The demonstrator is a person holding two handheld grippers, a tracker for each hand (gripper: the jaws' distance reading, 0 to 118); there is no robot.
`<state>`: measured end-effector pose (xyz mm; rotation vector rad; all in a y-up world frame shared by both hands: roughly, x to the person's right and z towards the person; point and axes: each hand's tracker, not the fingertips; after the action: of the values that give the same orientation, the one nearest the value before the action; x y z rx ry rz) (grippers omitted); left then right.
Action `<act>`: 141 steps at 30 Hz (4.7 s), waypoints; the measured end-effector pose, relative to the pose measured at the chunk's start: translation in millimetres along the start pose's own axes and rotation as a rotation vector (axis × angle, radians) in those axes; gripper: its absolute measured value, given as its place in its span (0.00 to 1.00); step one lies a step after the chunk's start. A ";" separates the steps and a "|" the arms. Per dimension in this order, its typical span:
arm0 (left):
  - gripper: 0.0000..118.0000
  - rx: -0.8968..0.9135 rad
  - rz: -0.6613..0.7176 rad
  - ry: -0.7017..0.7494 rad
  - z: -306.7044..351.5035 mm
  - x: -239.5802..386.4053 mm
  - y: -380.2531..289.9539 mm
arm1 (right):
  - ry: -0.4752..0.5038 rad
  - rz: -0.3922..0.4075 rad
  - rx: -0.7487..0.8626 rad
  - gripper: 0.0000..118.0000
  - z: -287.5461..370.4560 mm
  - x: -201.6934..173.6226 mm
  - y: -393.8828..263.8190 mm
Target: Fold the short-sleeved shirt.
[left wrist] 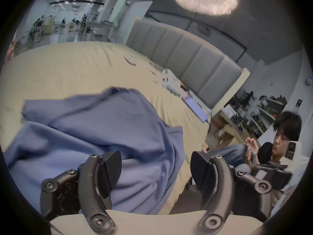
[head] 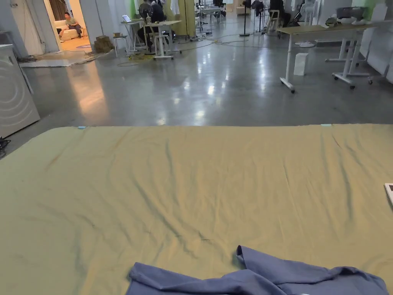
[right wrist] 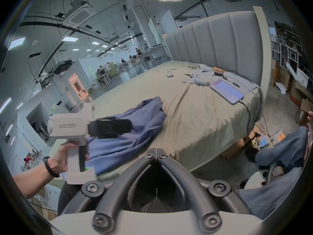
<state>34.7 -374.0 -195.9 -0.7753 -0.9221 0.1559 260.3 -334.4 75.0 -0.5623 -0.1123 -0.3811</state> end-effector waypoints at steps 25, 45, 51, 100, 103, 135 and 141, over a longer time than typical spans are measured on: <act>0.00 0.676 -0.206 0.961 353.2 98.0 -75.5 | 0.308 0.432 0.333 0.00 0.1 -156.3 80.0; 0.00 0.581 -0.149 0.884 348.3 92.1 -66.3 | 0.255 0.397 0.294 0.00 4.4 -146.4 69.7; 0.00 0.533 -0.131 0.870 349.0 80.7 -70.7 | 0.260 0.396 0.267 0.00 3.1 -144.0 60.9; 0.08 -0.324 0.401 0.810 127.0 -280.6 8.1 | 0.095 0.315 -0.108 0.14 -137.3 -29.3 137.8; 0.08 -0.331 0.411 0.803 129.2 -284.5 8.4 | 0.018 0.462 -0.124 0.60 -194.6 -36.4 164.4; 0.08 -0.207 0.521 0.740 148.5 -279.8 -0.1 | 0.157 0.818 -0.491 0.05 -405.3 -40.2 161.8; 0.07 -0.059 0.459 0.712 188.7 -240.3 -1.7 | 0.203 0.585 -0.348 0.04 -358.4 -36.7 189.2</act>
<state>-257.5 -379.0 -285.1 -0.9972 -0.0674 0.2332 298.9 -368.7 -328.7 -0.8621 0.3165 0.1198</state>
